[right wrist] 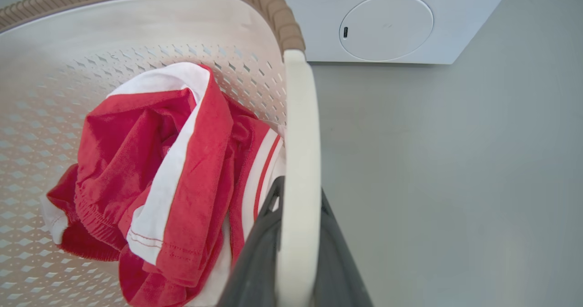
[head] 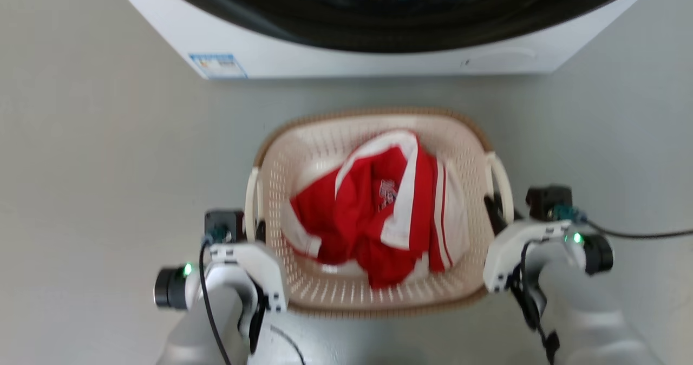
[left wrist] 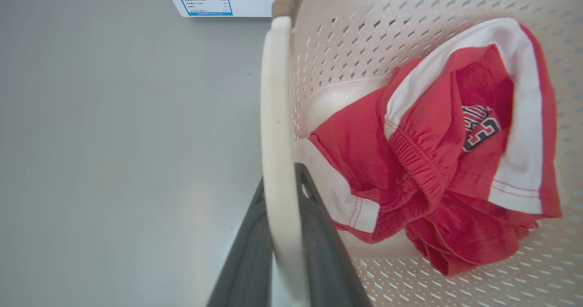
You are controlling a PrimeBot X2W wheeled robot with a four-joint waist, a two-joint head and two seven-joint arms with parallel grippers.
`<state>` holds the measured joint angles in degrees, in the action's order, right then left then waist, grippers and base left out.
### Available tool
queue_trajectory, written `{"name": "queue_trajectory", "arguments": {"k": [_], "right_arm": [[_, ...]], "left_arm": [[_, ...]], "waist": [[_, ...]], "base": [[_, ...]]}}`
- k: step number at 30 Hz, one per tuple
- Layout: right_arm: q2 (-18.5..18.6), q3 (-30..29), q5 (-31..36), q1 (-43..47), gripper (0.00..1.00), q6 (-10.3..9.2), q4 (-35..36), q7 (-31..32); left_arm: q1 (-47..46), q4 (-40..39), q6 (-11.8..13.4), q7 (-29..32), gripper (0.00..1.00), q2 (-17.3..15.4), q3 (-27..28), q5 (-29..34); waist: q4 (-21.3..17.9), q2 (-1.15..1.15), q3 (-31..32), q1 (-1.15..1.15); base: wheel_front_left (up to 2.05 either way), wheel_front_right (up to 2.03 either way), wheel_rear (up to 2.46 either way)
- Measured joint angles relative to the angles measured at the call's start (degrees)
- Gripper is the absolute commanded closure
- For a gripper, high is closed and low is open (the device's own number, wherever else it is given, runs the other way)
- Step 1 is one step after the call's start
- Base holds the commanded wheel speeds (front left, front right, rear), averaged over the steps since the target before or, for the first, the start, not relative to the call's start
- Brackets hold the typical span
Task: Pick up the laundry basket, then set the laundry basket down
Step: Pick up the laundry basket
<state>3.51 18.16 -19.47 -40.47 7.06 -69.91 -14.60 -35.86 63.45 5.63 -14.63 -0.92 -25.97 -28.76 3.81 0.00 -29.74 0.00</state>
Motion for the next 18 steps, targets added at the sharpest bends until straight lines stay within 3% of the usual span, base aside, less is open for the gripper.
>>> {"name": "queue_trajectory", "arguments": {"k": [18], "right_arm": [[-0.65, 12.87, -13.45, 14.05, 1.0, 0.0, -0.56, 6.1]], "left_arm": [[12.2, 6.86, -0.18, 2.13, 1.0, 0.25, -7.32, -6.57]], "waist": [[-1.37, 0.0, 19.45, 0.0]], "base": [[0.0, 0.0, 0.0]]}}
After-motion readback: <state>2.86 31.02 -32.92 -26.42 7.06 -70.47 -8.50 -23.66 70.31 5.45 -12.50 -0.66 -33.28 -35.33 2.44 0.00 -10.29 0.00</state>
